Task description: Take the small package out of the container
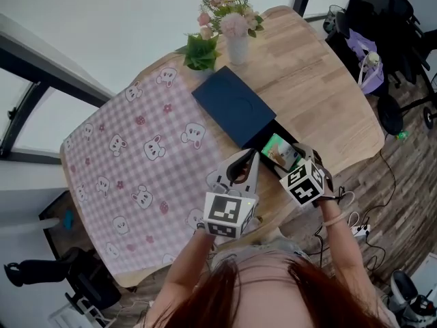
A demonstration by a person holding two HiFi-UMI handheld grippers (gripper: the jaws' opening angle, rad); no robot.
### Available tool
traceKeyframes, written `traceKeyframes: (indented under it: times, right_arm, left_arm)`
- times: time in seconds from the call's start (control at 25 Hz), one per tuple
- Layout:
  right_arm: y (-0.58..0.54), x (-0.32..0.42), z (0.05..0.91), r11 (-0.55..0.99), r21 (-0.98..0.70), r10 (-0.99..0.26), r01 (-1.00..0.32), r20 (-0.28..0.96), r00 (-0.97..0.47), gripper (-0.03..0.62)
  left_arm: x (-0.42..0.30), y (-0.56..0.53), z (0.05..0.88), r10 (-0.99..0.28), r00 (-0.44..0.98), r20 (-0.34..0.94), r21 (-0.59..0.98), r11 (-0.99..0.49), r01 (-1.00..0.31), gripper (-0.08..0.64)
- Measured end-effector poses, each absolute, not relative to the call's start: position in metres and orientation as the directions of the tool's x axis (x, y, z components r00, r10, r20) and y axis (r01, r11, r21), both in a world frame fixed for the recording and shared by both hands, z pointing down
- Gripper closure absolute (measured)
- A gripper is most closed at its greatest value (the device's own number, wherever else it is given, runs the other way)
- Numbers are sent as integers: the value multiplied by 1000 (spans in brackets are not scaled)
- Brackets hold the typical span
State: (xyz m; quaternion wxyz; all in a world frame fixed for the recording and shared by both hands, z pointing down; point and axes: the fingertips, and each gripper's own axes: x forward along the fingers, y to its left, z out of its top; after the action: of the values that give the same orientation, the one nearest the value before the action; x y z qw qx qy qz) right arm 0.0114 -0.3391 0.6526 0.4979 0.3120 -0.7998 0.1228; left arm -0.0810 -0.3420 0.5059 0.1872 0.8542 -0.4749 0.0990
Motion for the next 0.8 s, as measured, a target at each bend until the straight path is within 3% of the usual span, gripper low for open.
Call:
traceKeyframes:
  times: [0.8]
  right_arm:
    - [-317,27,581,679,89,-534,-729,741,-407,272]
  left_arm:
    - [-62,-307,472,-816,492,302,144,-471,-870,543]
